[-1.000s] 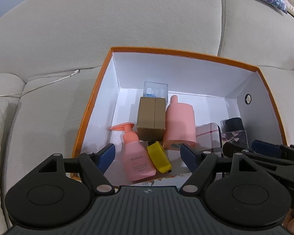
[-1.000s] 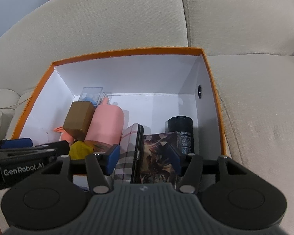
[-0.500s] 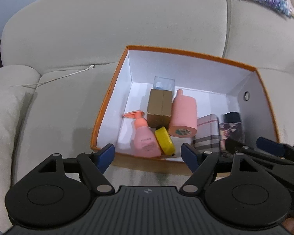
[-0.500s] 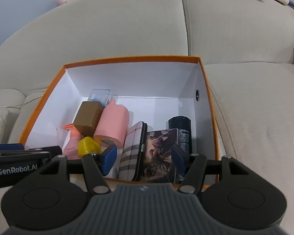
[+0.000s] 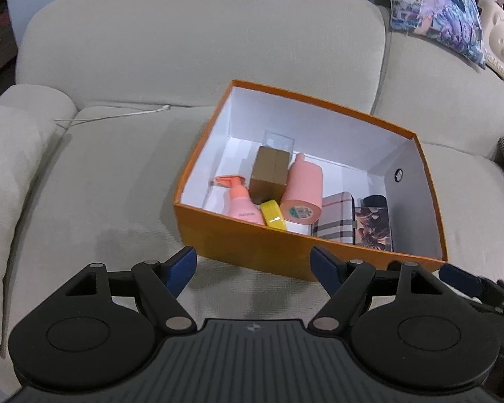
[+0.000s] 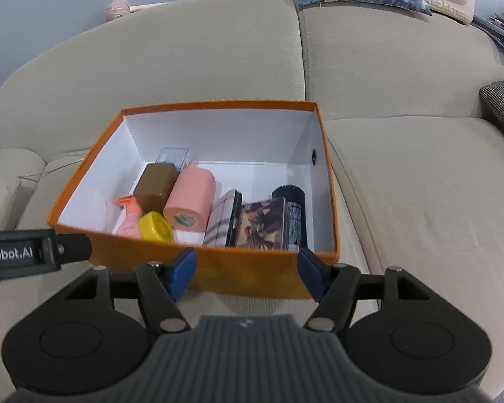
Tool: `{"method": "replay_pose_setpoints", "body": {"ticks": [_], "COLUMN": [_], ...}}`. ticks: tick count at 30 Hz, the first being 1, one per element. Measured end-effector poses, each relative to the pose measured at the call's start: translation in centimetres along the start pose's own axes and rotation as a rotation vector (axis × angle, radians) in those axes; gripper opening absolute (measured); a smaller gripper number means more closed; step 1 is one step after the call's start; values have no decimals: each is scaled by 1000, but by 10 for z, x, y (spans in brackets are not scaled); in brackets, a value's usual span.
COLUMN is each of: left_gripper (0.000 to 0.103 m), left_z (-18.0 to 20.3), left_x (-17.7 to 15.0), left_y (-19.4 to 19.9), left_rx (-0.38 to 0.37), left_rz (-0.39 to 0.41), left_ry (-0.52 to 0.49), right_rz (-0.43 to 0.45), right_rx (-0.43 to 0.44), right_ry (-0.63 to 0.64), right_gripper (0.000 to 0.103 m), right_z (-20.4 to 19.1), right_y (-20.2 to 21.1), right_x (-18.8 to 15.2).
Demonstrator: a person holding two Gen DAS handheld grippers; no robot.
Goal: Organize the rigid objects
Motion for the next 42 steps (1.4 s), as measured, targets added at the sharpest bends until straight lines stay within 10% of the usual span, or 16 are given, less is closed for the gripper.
{"method": "replay_pose_setpoints", "body": {"ticks": [24,42], "left_gripper": [103,103], "left_z": [0,-8], "left_x": [-5,-4], "left_y": [16,29], "left_rx": [146,47], "left_rz": [54,185], "left_ry": [-93,-9], "right_rz": [9,22], "right_rx": [3,10], "right_ry": [45,61], "right_gripper": [73,73], "right_z": [-16,-19], "right_y": [8,8], "right_x": [-13,-14]}}
Point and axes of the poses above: each gripper's, at about its wrist camera, not at the fingertips, and y roughly against the way its jaws point, z to its right, x to its top, the point moved 1 cm from there along -y, roughly the way its jaws point, and after that the axes turned 12 degrees about -y, right-handed, at the moved point
